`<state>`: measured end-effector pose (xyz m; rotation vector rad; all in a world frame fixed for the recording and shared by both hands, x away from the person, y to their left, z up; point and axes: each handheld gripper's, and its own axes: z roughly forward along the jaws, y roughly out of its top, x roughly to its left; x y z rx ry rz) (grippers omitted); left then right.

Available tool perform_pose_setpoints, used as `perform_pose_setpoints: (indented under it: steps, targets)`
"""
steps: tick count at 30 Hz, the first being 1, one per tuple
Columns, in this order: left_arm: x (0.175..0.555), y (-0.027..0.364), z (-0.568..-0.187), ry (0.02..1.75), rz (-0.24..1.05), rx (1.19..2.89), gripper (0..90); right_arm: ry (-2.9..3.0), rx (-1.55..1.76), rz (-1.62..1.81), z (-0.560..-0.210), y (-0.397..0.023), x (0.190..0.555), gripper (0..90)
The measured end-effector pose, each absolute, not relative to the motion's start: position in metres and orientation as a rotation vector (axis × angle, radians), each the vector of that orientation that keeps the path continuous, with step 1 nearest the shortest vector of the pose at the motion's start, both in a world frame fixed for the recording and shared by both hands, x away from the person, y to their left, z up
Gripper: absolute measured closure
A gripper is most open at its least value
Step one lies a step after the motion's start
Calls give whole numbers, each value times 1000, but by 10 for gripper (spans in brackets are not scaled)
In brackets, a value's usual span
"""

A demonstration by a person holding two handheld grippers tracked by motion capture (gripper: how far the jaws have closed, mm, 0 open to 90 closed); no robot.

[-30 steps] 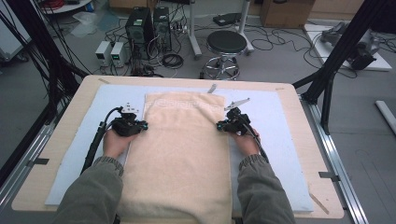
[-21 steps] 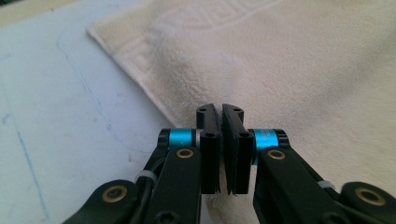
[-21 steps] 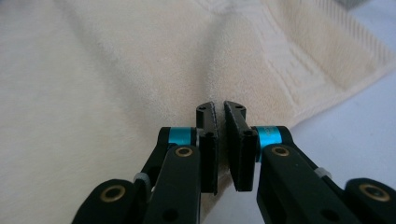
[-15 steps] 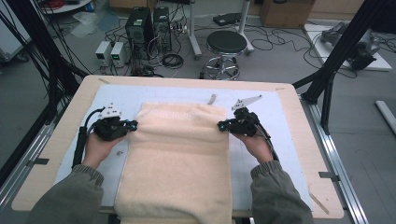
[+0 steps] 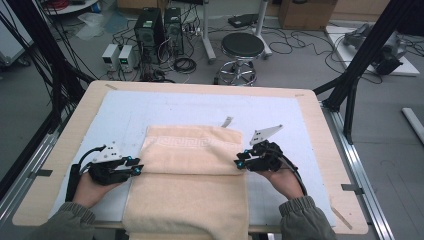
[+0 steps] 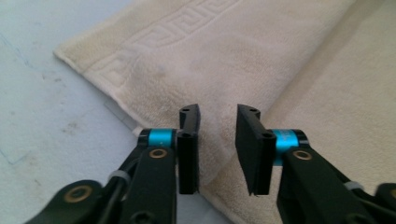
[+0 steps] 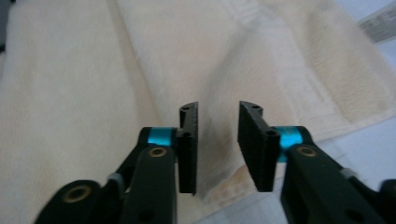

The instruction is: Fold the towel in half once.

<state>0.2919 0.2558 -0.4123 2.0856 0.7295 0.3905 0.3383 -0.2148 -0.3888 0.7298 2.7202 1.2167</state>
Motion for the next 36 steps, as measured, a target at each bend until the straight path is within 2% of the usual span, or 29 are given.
perform_pose_setpoints:
  steps: [7,9,14,19,22,26,27,31,36]
  targets:
    - [328,255,-401,799,452,1994,539,2571,798,1275,-388,-221,360,565]
    - [340,251,-405,836,445,1965,531,2534,832,1260,-396,-219,371,548]
    - [366,238,-422,901,458,2010,529,2517,934,1192,-422,-215,395,511]
    - [380,235,-440,977,438,2073,529,2528,992,1149,-439,-214,405,499]
    - [381,235,-442,993,444,2054,558,2519,997,1138,-441,-212,405,542]
    - [380,236,-441,1000,503,2076,713,2498,989,1075,-439,-209,404,718]
    - [381,236,-441,1000,506,2080,745,2500,985,1075,-439,-208,404,786]
    - [380,238,-440,1015,511,2084,850,2533,1004,1090,-438,-208,405,837]
    - [380,240,-439,1025,490,2067,875,2547,1005,1112,-437,-209,406,851]
